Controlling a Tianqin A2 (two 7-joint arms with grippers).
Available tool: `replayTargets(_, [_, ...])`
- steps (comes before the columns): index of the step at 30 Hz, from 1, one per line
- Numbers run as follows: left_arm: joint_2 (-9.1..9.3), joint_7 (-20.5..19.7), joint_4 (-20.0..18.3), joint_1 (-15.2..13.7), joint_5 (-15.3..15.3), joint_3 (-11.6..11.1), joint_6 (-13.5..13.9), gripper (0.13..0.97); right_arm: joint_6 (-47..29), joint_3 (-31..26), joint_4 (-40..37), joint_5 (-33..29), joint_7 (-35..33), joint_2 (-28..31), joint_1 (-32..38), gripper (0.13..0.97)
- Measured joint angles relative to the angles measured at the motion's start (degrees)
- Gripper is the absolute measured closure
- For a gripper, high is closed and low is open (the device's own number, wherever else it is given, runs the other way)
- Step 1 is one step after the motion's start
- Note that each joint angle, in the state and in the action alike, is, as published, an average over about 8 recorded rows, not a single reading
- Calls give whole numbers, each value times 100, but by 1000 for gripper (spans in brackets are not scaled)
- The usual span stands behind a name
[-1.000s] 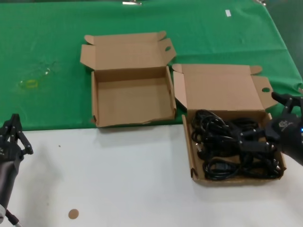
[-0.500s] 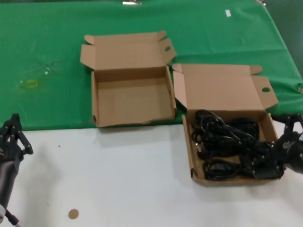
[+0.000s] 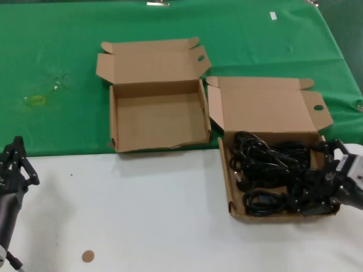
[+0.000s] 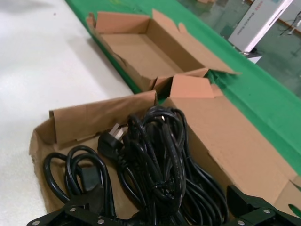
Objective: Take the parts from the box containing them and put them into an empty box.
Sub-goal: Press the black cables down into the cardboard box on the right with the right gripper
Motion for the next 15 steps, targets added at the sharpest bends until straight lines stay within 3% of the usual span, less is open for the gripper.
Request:
replayTargets(8, [0,-1,0,0,1,0,0,953,-575,227,-476,-565,-40,-513,285,181])
replayTargets(15, [0,-2,0,0,1,0,0,953,-858,480,-614,-901,-73,-772,326,288])
